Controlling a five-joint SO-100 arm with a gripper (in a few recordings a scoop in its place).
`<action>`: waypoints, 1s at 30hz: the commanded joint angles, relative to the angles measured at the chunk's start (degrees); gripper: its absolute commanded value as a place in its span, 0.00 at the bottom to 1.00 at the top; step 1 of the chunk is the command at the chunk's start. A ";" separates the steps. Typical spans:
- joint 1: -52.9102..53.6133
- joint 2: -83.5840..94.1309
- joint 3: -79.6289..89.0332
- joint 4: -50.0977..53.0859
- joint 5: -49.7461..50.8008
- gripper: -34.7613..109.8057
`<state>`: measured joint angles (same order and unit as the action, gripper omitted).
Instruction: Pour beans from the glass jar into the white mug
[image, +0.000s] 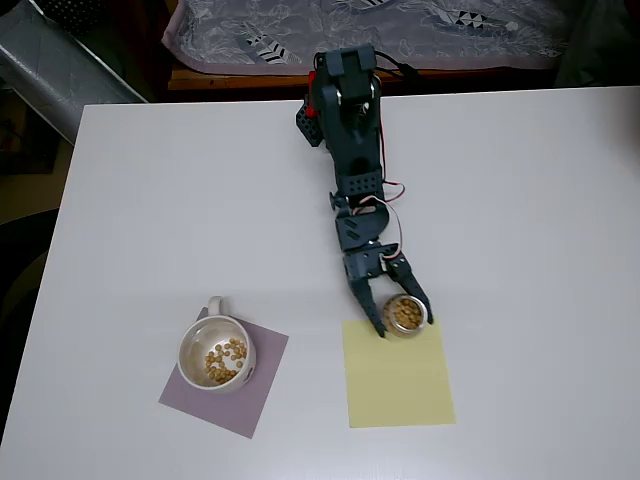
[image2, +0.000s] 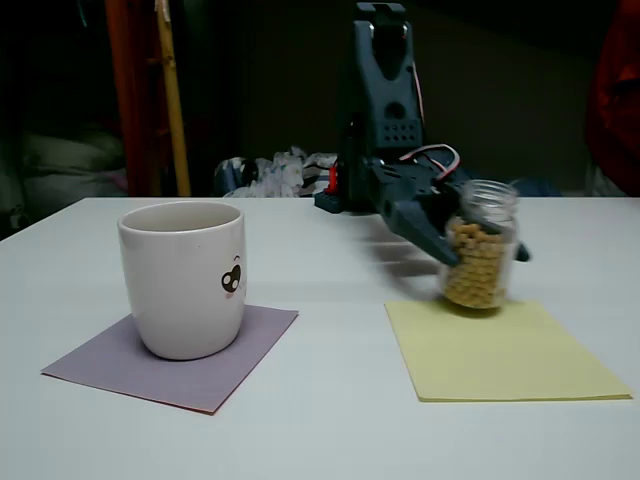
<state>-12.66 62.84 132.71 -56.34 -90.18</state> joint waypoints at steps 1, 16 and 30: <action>-1.23 -2.72 -7.21 -2.11 -1.58 0.34; 0.70 -17.05 -25.66 -1.67 -4.22 0.32; 1.85 -19.16 -29.88 0.35 -3.60 0.45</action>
<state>-10.20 42.19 104.33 -54.93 -93.43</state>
